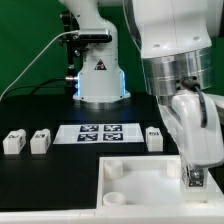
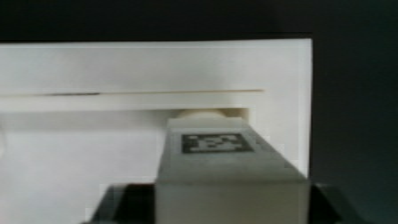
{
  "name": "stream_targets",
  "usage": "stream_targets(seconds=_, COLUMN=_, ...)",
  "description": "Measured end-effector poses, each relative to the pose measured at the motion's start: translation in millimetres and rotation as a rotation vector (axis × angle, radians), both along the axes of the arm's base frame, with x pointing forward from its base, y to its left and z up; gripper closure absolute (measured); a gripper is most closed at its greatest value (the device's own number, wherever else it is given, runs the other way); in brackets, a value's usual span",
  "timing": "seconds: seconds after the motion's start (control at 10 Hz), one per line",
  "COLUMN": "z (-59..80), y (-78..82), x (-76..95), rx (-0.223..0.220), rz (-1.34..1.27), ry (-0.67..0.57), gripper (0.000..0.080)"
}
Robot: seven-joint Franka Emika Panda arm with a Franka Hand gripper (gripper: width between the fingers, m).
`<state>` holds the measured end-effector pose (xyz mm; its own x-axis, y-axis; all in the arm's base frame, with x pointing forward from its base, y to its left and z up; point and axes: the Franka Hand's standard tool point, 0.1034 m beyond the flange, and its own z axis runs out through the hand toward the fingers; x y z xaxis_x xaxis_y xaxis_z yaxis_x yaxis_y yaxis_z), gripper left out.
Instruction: Assemble one leg
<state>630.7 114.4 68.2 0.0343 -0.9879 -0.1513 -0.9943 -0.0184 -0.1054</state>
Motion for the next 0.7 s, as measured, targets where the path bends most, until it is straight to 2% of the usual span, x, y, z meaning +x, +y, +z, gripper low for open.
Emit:
stream_targets(seconds=0.1, z=0.0, y=0.2, x=0.0, rx=-0.019, rz=0.166, ry=-0.026, gripper=0.0334)
stream_targets(seconds=0.2, z=0.5, y=8.5, x=0.3, rx=-0.045, rz=0.416, ry=-0.079, gripper=0.0197)
stream_targets(seconds=0.3, z=-0.2, y=23.0, x=-3.0, rx=-0.061, rz=0.586, ry=-0.101, gripper=0.0197)
stream_targets(seconds=0.4, z=-0.3, y=21.8, x=-2.8, rx=-0.082, rz=0.764, ry=-0.129, gripper=0.0159)
stream_targets(seconds=0.7, z=-0.6, y=16.3, x=-1.9, rx=-0.124, rz=1.099, ry=-0.177, gripper=0.0150)
